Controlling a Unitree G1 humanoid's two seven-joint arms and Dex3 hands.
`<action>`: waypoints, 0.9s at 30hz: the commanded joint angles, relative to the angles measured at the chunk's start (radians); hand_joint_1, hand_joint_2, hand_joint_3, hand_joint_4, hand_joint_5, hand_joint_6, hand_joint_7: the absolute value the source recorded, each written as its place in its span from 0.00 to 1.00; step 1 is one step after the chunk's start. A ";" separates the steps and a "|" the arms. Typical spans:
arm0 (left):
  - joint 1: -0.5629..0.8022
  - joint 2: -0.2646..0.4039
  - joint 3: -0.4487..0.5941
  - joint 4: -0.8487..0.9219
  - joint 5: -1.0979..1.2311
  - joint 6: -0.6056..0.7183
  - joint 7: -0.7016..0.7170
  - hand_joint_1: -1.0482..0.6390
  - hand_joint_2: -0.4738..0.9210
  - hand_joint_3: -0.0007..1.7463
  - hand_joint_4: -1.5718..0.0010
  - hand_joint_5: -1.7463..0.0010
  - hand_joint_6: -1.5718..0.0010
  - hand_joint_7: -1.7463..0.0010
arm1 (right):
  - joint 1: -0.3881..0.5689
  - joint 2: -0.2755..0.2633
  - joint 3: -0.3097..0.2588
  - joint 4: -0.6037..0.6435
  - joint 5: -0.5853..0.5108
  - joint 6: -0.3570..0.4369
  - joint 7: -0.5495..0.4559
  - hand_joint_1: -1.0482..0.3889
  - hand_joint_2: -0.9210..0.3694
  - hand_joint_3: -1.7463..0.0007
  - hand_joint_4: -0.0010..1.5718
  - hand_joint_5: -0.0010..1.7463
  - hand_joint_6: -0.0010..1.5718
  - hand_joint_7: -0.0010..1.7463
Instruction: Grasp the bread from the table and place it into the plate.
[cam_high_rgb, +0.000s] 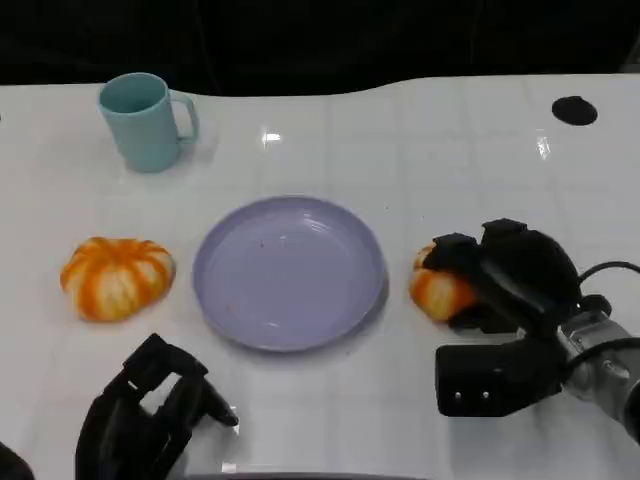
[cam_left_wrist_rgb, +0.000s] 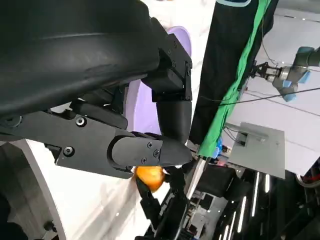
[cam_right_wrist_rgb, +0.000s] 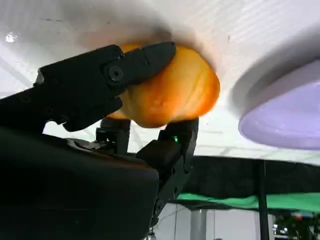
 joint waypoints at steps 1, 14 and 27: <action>0.010 0.008 0.003 -0.003 -0.006 -0.019 -0.002 0.32 1.00 0.16 0.62 0.00 0.69 0.13 | 0.004 -0.009 0.012 0.010 0.008 -0.005 -0.050 0.52 0.14 0.51 0.57 1.00 0.38 1.00; 0.013 0.010 0.003 -0.009 -0.007 -0.007 0.004 0.32 1.00 0.15 0.62 0.00 0.68 0.14 | -0.039 0.026 -0.079 -0.047 0.130 -0.089 -0.158 0.56 0.11 0.56 0.54 1.00 0.39 1.00; 0.015 0.014 0.002 -0.014 -0.007 0.000 -0.001 0.31 1.00 0.16 0.62 0.00 0.69 0.13 | -0.125 0.098 -0.075 -0.105 0.132 -0.131 -0.083 0.56 0.27 0.36 0.58 1.00 0.44 1.00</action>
